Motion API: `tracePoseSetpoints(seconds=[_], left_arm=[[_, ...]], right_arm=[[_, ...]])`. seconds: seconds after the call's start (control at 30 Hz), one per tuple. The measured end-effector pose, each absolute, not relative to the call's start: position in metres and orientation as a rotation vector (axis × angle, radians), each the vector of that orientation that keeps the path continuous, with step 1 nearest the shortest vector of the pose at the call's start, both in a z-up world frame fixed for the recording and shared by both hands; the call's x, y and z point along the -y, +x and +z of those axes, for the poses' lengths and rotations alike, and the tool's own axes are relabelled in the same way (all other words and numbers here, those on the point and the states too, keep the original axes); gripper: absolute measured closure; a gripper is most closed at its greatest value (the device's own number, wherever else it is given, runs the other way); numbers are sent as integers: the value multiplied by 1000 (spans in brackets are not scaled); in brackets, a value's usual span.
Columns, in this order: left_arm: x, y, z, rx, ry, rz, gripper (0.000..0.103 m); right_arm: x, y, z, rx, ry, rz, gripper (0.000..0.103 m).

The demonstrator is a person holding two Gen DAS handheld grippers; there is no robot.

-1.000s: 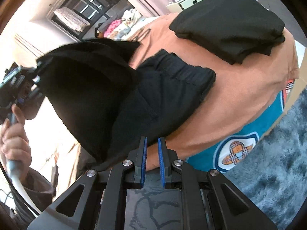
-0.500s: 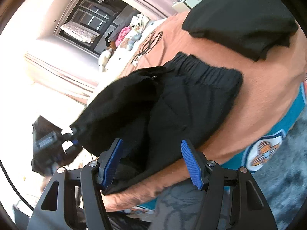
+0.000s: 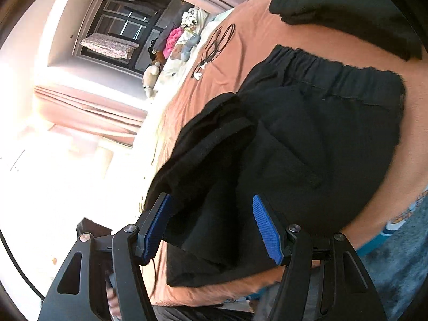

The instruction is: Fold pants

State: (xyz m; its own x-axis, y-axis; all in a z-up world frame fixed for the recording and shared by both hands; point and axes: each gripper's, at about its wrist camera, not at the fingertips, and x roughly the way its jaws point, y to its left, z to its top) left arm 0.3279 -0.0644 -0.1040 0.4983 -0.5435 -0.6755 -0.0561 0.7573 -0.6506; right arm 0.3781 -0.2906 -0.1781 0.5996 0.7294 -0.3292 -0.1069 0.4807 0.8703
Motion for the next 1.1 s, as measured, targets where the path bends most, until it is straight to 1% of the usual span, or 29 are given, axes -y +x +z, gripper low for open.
tracePoseSetpoints(seconds=[0.23, 0.3, 0.37, 0.43, 0.5, 0.53, 0.6, 0.9, 1.0, 1.1], left_arm=[[33, 313, -100, -1000, -687, -293, 57], [29, 312, -96, -988, -680, -287, 57], [25, 309, -93, -978, -674, -286, 57], [21, 307, -91, -968, -667, -284, 55], [20, 308, -89, -957, -667, -296, 46], [20, 308, -88, -954, -665, -298, 37], [21, 308, -87, -951, -653, -292, 27], [16, 312, -88, -942, -652, -286, 26], [13, 312, -88, -939, -652, -278, 26], [11, 312, -90, -942, -654, -270, 26]], right_arm=[[277, 419, -189, -796, 985, 597, 41], [277, 434, -194, -801, 1003, 597, 36], [277, 444, -198, -804, 1021, 597, 32], [274, 448, -201, -806, 1038, 601, 32], [272, 457, -208, -811, 1063, 608, 26], [272, 453, -209, -811, 1071, 610, 26], [272, 456, -216, -814, 1091, 615, 25], [258, 466, -229, -828, 1101, 575, 25], [256, 458, -234, -849, 1107, 538, 25], [251, 458, -230, -847, 1101, 524, 25]])
